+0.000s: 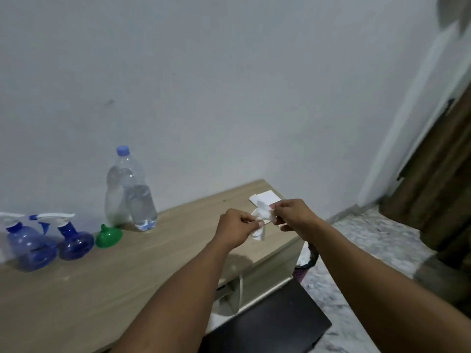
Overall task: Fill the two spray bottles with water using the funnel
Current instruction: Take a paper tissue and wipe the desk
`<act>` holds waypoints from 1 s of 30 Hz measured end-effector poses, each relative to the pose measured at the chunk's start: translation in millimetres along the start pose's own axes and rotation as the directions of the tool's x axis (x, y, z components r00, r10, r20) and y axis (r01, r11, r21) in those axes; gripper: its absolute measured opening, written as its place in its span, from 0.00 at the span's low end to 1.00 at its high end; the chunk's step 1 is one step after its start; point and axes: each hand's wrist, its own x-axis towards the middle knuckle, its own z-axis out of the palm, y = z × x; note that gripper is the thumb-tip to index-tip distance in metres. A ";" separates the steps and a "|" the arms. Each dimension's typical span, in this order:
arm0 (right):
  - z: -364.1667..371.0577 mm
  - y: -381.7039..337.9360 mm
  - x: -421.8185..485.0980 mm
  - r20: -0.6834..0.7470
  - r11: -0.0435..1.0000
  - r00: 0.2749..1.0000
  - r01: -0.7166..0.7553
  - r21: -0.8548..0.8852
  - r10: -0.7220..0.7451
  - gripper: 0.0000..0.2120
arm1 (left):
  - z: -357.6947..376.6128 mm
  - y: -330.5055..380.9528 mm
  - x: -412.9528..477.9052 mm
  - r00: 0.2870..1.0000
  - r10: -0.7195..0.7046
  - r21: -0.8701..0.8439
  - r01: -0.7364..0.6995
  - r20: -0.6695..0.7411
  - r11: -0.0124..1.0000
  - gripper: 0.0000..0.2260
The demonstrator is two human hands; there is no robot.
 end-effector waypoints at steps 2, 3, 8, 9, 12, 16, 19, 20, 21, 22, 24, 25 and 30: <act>-14.3 3.7 13.8 0.037 1.000 0.999 -0.008 0.006 0.008 0.09 | 11.0 5.1 21.4 0.999 -0.006 -0.011 0.006 0.046 1.000 0.08; -21.3 4.6 21.2 0.061 1.000 0.998 -0.009 0.005 0.009 0.09 | 15.5 8.1 32.7 0.997 -0.016 -0.028 0.018 0.070 0.999 0.07; -53.4 8.3 63.4 0.031 0.994 0.999 -0.022 -0.108 0.025 0.04 | 32.7 20.4 88.1 0.978 -0.104 -0.074 0.119 0.182 0.990 0.09; -59.7 10.2 71.7 0.008 0.993 0.999 -0.032 -0.112 0.033 0.02 | 36.1 20.9 98.6 0.973 -0.117 -0.071 0.133 0.200 0.989 0.10; -82.0 16.3 94.7 -0.020 0.992 0.997 -0.074 -0.104 0.072 0.04 | 46.5 18.9 129.0 0.971 -0.142 -0.028 0.150 0.190 0.988 0.09; -118.9 25.7 134.1 -0.030 0.984 0.992 -0.127 -0.123 0.124 0.02 | 65.3 17.8 167.5 0.972 -0.153 0.014 0.153 0.177 0.988 0.07; -150.4 34.8 172.4 -0.038 0.975 0.990 -0.138 -0.176 0.134 0.02 | 86.7 23.0 197.3 0.974 -0.164 0.021 0.163 0.159 0.986 0.06; -161.3 37.5 185.9 -0.028 0.972 0.990 -0.138 -0.188 0.135 0.02 | 95.2 25.4 207.8 0.974 -0.169 0.015 0.169 0.149 0.986 0.06; -172.3 40.8 199.7 -0.010 0.972 0.991 -0.133 -0.194 0.134 0.02 | 104.6 28.0 218.8 0.975 -0.174 0.012 0.174 0.135 0.985 0.06; -183.5 44.9 214.3 0.008 0.972 0.992 -0.125 -0.199 0.129 0.01 | 114.5 30.8 230.0 0.977 -0.176 0.010 0.176 0.117 0.984 0.05; -207.4 55.6 244.4 0.028 0.971 0.993 -0.109 -0.213 0.118 0.02 | 137.3 37.0 251.1 0.980 -0.186 -0.006 0.187 0.066 0.982 0.05; -219.1 60.8 258.4 0.037 0.970 0.993 -0.104 -0.219 0.115 0.02 | 149.4 40.7 260.9 0.980 -0.195 -0.011 0.196 0.041 0.981 0.05; -273.0 89.0 319.5 0.110 0.946 0.980 -0.129 -0.298 0.168 0.03 | 209.7 54.8 301.7 0.963 -0.268 -0.034 0.268 0.004 0.963 0.04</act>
